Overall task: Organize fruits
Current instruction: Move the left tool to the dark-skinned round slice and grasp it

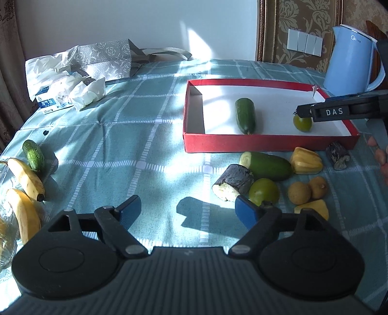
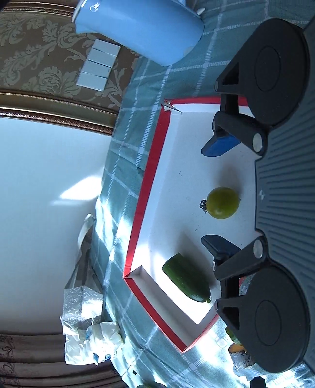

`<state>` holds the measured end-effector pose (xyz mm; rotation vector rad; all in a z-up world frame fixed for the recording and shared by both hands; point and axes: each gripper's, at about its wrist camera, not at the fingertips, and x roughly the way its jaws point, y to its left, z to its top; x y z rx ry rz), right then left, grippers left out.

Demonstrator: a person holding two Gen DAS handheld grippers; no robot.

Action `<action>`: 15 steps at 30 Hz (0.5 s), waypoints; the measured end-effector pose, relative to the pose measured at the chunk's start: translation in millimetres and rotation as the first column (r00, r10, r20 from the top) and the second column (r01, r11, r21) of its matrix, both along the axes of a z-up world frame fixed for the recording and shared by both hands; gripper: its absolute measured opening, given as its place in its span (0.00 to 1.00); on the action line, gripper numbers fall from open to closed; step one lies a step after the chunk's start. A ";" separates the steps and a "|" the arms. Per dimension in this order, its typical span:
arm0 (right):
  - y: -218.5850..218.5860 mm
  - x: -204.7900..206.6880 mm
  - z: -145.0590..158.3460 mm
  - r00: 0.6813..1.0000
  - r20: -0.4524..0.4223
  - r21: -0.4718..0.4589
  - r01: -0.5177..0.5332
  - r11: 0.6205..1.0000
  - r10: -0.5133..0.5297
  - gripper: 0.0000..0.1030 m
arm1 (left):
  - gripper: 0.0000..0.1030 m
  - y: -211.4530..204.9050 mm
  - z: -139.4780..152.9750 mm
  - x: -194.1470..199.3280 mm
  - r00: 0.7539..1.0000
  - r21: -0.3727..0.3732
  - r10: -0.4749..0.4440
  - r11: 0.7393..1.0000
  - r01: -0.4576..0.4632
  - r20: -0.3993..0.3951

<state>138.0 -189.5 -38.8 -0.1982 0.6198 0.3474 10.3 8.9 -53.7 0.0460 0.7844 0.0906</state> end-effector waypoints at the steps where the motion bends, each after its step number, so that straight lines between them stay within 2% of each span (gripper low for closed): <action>1: -4.1 -9.9 2.6 0.999 0.032 0.012 0.009 1.000 -0.010 0.76 | 0.82 -2.7 -1.2 0.2 1.000 0.009 -0.012 1.000 0.012 0.009; 3: -16.6 -34.1 5.3 0.995 0.092 0.044 0.043 0.998 -0.047 0.79 | 0.84 -10.1 -5.2 1.6 0.999 0.044 -0.046 0.998 0.045 0.021; 6: -32.8 -64.8 -2.9 0.989 0.111 0.070 0.088 0.994 -0.095 0.79 | 0.84 -18.4 -11.4 4.4 0.995 0.067 -0.091 0.994 0.090 0.025; 9: -39.2 -77.2 -15.1 0.990 0.077 0.047 0.115 0.992 -0.118 0.79 | 0.87 -22.1 -15.2 9.6 0.994 0.075 -0.106 0.992 0.103 0.039; 12: -40.3 -73.0 -27.9 0.990 -0.001 0.038 0.142 0.989 -0.142 0.79 | 0.87 -21.6 -16.0 13.6 0.992 0.065 -0.120 0.991 0.117 0.048; 15: -40.0 -74.4 -34.7 0.988 -0.031 0.055 0.153 0.987 -0.151 0.74 | 0.87 -22.1 -16.5 13.4 0.989 0.069 -0.137 0.989 0.133 0.047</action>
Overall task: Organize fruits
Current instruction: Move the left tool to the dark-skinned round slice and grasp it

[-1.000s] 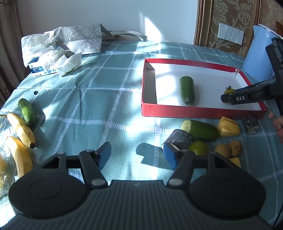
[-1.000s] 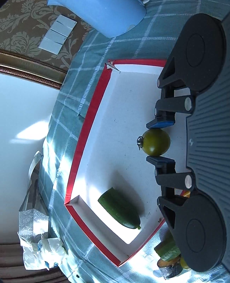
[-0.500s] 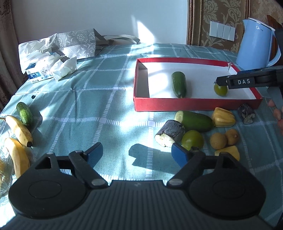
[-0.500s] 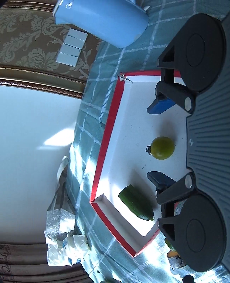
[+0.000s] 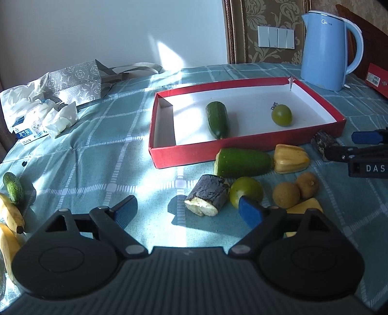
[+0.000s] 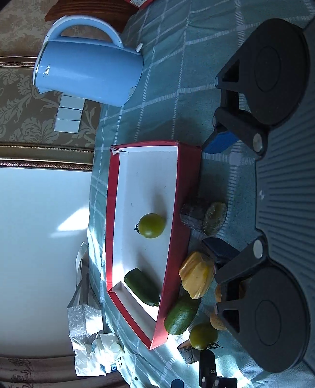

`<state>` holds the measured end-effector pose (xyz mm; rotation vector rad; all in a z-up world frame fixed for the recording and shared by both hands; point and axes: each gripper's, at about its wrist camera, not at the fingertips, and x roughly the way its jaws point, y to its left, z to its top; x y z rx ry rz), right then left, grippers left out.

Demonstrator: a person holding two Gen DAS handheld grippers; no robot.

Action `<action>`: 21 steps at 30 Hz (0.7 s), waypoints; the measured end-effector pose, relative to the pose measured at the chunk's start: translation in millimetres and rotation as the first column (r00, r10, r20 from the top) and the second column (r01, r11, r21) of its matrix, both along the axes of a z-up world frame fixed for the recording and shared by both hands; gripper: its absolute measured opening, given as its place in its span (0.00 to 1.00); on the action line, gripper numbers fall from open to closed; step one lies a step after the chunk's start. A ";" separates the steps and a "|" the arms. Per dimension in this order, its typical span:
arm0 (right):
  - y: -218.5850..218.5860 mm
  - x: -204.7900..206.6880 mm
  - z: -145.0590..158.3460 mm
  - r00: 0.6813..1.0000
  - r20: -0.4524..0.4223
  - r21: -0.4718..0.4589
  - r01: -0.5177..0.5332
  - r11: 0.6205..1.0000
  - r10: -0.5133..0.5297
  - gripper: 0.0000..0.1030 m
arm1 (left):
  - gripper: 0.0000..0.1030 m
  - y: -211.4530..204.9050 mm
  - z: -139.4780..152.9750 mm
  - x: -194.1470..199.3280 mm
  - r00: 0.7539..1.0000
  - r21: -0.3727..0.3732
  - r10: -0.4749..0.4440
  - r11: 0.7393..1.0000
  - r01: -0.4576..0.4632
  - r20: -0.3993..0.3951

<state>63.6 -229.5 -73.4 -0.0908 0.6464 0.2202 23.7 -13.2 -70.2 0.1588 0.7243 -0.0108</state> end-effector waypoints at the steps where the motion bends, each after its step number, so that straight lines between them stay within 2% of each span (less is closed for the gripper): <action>1: 1.7 -1.3 -1.0 1.000 0.003 -0.006 -0.003 1.000 0.003 0.74 | 0.87 -0.6 -0.6 -0.2 1.000 0.005 -0.005 1.000 0.005 0.000; 6: 9.6 -6.9 -4.8 0.999 0.035 -0.027 -0.001 1.000 0.002 0.72 | 0.87 -4.6 -0.6 0.8 0.999 0.002 -0.040 0.999 0.040 0.004; 11: 13.3 -5.0 -6.4 1.000 0.032 -0.037 0.001 0.999 0.000 0.56 | 0.89 -9.8 -2.4 4.1 0.996 -0.006 -0.092 0.996 0.092 0.007; 21: 11.4 -12.9 -2.0 0.999 0.032 -0.050 0.007 0.999 -0.006 0.55 | 0.86 -0.8 -9.0 11.3 0.976 -0.094 -0.214 0.973 0.208 -0.051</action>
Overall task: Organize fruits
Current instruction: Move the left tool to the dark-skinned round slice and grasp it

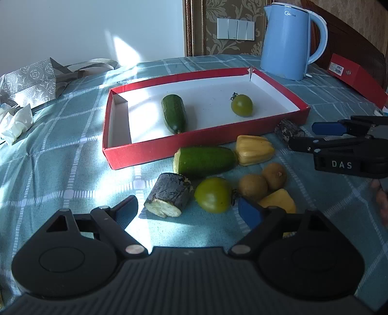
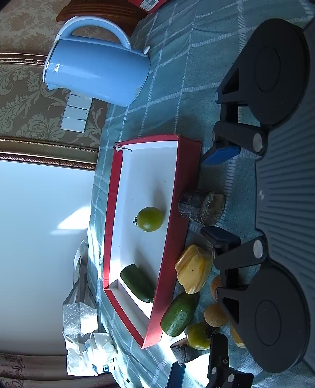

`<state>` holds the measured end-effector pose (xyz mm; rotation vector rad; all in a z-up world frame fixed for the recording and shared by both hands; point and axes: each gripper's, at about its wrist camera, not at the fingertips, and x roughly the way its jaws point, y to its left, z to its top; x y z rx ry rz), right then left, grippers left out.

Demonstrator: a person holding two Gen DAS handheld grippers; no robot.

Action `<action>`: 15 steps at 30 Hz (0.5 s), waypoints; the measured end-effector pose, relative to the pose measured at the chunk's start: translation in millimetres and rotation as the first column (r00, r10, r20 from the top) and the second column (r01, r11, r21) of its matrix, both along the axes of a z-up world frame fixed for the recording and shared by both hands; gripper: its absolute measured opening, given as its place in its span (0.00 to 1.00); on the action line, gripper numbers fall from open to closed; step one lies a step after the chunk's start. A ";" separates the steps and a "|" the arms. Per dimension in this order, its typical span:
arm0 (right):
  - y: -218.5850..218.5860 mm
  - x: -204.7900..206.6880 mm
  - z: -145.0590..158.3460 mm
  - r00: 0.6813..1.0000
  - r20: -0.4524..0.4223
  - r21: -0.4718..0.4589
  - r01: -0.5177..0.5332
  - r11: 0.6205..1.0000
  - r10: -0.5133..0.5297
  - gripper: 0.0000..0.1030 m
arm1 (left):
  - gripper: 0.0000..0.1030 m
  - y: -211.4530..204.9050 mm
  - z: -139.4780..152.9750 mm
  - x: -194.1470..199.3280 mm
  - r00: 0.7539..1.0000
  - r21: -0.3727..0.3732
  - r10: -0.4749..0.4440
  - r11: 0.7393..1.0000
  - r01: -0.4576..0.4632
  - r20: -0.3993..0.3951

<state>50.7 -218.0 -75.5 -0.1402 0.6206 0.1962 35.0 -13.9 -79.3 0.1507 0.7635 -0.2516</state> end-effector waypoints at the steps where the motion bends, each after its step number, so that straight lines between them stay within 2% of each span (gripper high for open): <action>1: -0.6 -2.5 1.2 1.000 0.005 -0.004 0.000 1.000 0.000 0.55 | 0.86 1.3 0.1 -0.4 1.000 0.008 -0.010 1.000 0.010 0.003; 4: -2.9 -6.9 3.3 1.000 0.013 -0.010 0.008 1.000 -0.007 0.55 | 0.84 6.5 2.1 1.3 1.000 0.006 -0.021 1.000 0.021 0.004; 9: -8.6 -11.1 6.5 0.999 0.012 -0.011 0.032 0.999 -0.032 0.55 | 0.79 14.1 7.4 4.3 0.996 0.005 -0.091 0.996 0.091 -0.009; 15: -11.5 -14.2 7.9 0.999 0.010 -0.014 0.051 0.999 -0.050 0.55 | 0.79 8.9 5.7 4.3 0.996 0.029 -0.093 0.995 0.093 -0.001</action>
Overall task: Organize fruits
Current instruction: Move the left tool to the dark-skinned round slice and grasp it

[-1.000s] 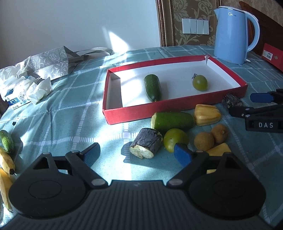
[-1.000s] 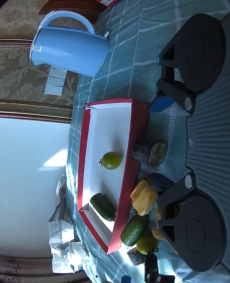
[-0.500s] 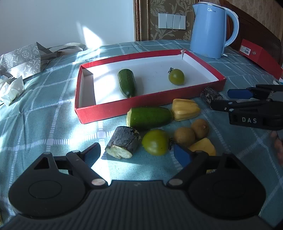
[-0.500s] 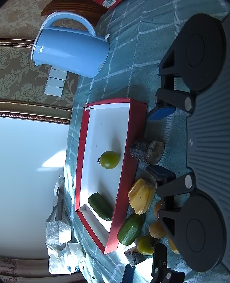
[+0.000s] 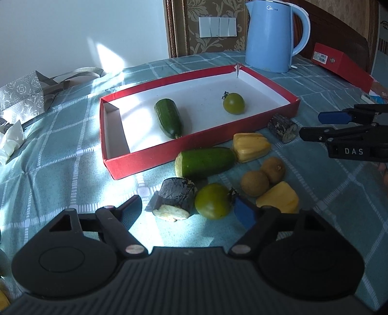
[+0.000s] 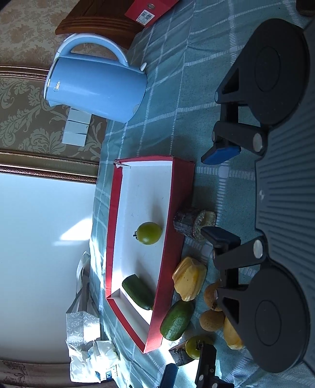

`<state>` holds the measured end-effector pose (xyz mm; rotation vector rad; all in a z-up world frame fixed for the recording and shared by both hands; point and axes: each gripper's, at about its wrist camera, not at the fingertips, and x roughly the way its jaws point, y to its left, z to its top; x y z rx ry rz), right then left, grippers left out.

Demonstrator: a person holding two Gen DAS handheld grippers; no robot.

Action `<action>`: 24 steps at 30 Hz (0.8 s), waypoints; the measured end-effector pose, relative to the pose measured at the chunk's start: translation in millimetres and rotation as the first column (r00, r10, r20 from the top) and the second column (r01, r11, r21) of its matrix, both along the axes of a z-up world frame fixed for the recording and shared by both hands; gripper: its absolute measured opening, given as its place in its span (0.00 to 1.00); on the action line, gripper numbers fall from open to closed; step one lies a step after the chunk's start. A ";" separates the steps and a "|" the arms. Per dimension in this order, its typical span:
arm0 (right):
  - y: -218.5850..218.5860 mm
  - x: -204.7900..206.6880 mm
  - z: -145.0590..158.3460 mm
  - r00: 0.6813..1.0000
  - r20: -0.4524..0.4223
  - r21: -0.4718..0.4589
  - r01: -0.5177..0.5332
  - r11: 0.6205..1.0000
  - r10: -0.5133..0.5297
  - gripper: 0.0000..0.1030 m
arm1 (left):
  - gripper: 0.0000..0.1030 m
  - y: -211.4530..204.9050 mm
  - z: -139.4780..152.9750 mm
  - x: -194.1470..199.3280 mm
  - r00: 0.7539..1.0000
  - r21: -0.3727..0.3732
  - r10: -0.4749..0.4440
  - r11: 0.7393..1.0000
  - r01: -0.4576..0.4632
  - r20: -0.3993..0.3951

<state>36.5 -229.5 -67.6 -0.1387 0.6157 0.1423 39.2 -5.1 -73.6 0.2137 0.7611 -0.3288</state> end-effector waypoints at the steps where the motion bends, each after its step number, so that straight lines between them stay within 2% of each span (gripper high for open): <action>1: 0.7 -0.7 0.5 1.000 0.001 -0.003 -0.001 1.000 0.001 0.55 | 0.79 0.7 0.3 0.6 1.000 -0.005 0.001 1.000 -0.001 -0.002; 5: 1.3 -3.1 3.0 1.000 0.008 -0.001 0.001 1.000 -0.001 0.55 | 0.78 4.9 9.4 0.9 1.000 -0.035 -0.023 0.999 0.023 -0.001; 8: 2.1 -4.5 4.3 1.000 0.011 -0.004 -0.002 1.000 0.002 0.55 | 0.78 9.2 18.2 -5.4 0.998 -0.007 -0.056 0.998 0.057 0.031; 12: 2.9 -5.5 5.5 1.000 0.015 -0.004 0.000 1.000 0.000 0.55 | 0.78 16.6 8.9 -3.6 0.998 0.056 -0.061 0.997 0.060 0.008; 24: 6.5 -5.5 7.8 1.000 0.010 -0.022 -0.001 1.000 0.002 0.55 | 0.78 21.8 -6.2 19.4 0.999 0.066 -0.039 0.997 0.040 -0.009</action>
